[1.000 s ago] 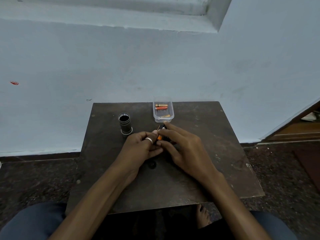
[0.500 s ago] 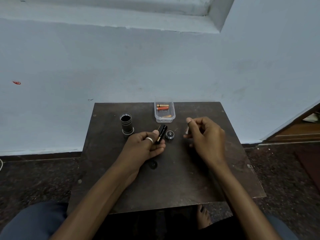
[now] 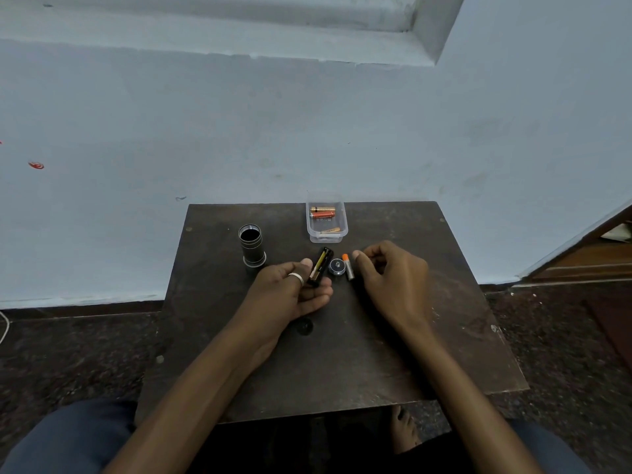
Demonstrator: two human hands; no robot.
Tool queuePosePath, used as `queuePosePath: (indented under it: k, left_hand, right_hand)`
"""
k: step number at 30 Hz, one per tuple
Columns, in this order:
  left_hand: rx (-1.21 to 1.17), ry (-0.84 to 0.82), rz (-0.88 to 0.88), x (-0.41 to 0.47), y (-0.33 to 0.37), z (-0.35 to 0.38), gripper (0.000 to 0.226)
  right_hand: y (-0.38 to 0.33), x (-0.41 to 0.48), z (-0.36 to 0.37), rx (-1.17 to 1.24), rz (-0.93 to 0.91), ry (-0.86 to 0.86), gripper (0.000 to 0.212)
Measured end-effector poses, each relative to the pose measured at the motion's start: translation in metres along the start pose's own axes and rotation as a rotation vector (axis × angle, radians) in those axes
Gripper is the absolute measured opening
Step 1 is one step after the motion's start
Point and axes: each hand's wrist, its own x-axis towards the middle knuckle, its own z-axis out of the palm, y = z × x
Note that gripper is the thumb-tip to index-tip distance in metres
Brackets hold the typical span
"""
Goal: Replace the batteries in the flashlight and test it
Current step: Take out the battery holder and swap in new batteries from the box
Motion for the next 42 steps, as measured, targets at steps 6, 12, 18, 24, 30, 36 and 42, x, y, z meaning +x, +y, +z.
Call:
queuePosePath:
  k: [6,12,18,24,30,36,42]
  left_hand:
    - [-0.051,-0.025,-0.022,0.0,0.002,0.0,0.03]
    - [-0.103,-0.078,-0.036,-0.003,0.006,0.0,0.035]
    - [0.032,-0.156,-0.054,-0.006,0.005,0.002,0.051]
    - [0.009,-0.129,-0.03,-0.002,0.003,-0.001,0.041]
    - [0.005,-0.158,-0.033,0.0,0.001,-0.001,0.032]
    - [-0.015,-0.174,-0.044,0.001,-0.001,-0.001,0.031]
    - [-0.021,-0.172,-0.044,0.003,-0.003,-0.001,0.031]
  right_hand:
    - [-0.022,-0.008,-0.016,0.244,-0.102,-0.052,0.02]
    - [-0.03,-0.016,-0.012,0.433,-0.209,-0.236,0.04]
    - [-0.028,-0.016,-0.01,0.423,-0.228,-0.23,0.044]
    - [-0.029,-0.018,-0.012,0.388,-0.257,-0.238,0.043]
    - [-0.029,-0.019,-0.009,0.343,-0.238,-0.258,0.05]
    - [-0.026,-0.016,-0.007,0.367,-0.172,-0.254,0.049]
    - [-0.024,-0.015,-0.007,0.356,-0.165,-0.251,0.049]
